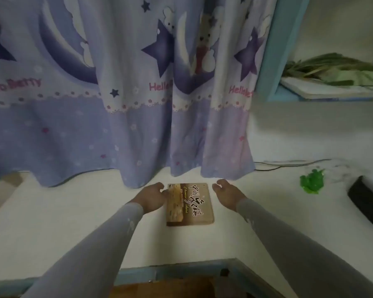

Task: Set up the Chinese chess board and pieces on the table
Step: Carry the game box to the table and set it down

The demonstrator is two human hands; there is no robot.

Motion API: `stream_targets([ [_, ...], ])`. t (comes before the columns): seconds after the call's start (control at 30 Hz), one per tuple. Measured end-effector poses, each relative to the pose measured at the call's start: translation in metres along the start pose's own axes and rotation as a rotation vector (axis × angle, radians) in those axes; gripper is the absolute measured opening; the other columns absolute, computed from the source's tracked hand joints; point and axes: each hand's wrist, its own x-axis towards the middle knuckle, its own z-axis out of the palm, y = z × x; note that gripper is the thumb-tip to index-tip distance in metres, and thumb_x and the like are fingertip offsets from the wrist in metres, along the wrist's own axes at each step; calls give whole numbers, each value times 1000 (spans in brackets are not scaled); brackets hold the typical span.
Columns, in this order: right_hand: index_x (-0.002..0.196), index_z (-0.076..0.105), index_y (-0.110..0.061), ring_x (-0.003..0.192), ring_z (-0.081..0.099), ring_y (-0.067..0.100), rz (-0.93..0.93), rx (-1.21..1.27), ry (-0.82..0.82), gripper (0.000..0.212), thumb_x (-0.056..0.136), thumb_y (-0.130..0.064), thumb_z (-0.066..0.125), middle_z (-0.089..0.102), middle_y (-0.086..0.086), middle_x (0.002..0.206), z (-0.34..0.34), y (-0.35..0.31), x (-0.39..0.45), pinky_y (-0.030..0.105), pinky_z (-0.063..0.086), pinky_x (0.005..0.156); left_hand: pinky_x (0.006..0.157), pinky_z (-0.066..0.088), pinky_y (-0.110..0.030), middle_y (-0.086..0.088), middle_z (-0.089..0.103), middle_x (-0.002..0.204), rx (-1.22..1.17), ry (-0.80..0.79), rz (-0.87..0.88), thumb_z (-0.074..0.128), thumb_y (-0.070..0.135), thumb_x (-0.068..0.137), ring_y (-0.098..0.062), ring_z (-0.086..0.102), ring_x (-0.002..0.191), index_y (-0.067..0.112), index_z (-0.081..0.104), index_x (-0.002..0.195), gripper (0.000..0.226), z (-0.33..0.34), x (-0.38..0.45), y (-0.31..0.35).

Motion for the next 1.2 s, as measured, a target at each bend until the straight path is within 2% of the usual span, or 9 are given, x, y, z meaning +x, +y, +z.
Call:
stream_targets([
  [0.17,139,38,-10,131,43,32,151,71,-31,48,100,-38,36,44,18,145,35,14,37,35,32,106,92,41,-33,-11,53,136,-138,-149,-112,39,38,99,-26,53,113,9,48,132,44,25,53,-13],
  [0.37,142,38,-11,131,43,31,295,201,-102,53,99,-41,37,45,16,144,53,20,64,32,32,102,95,49,-41,-13,60,123,-368,-197,-275,48,43,91,-30,58,111,8,52,124,48,49,86,-29],
  [0.5,102,66,-13,105,62,31,313,320,-103,69,72,-66,35,67,14,115,73,39,107,39,47,95,87,55,-41,-11,70,105,-556,-146,-377,53,53,68,-27,66,93,9,64,106,59,69,113,-37],
  [0.67,89,71,-8,83,66,29,340,365,-86,38,88,-40,52,73,14,94,70,42,114,35,51,80,83,58,-45,-13,73,96,-636,-78,-488,61,48,66,-32,69,90,5,69,96,53,85,122,-40],
  [0.8,96,73,-5,86,70,29,351,496,-160,31,83,-31,62,75,9,92,68,47,124,41,56,87,74,58,-38,-13,71,96,-812,-42,-520,63,31,88,-28,68,85,6,63,99,27,68,104,-17],
  [0.93,96,70,-6,73,70,25,253,686,-273,22,93,-24,58,75,10,86,49,16,124,27,52,59,76,58,-42,-16,72,96,-942,49,-500,61,23,91,-31,70,84,2,62,100,23,38,92,-7],
  [1.07,109,67,-6,86,70,27,75,859,-355,27,95,-27,55,74,12,97,47,-28,129,36,56,76,81,56,-47,-18,73,93,-1056,207,-445,66,24,76,-33,69,83,-2,65,97,33,1,73,-9],
  [1.13,119,63,-8,101,68,30,56,934,-463,39,95,-37,51,71,14,110,54,-54,128,45,52,92,82,55,-45,-17,72,95,-1086,291,-448,67,21,82,-33,69,85,0,64,96,25,-19,57,-13],
  [1.2,119,64,-10,104,67,31,60,983,-562,45,96,-44,46,69,15,115,60,-80,122,45,52,92,87,55,-48,-18,72,99,-1096,370,-464,62,22,90,-34,69,91,-1,63,101,25,-37,41,-23],
])
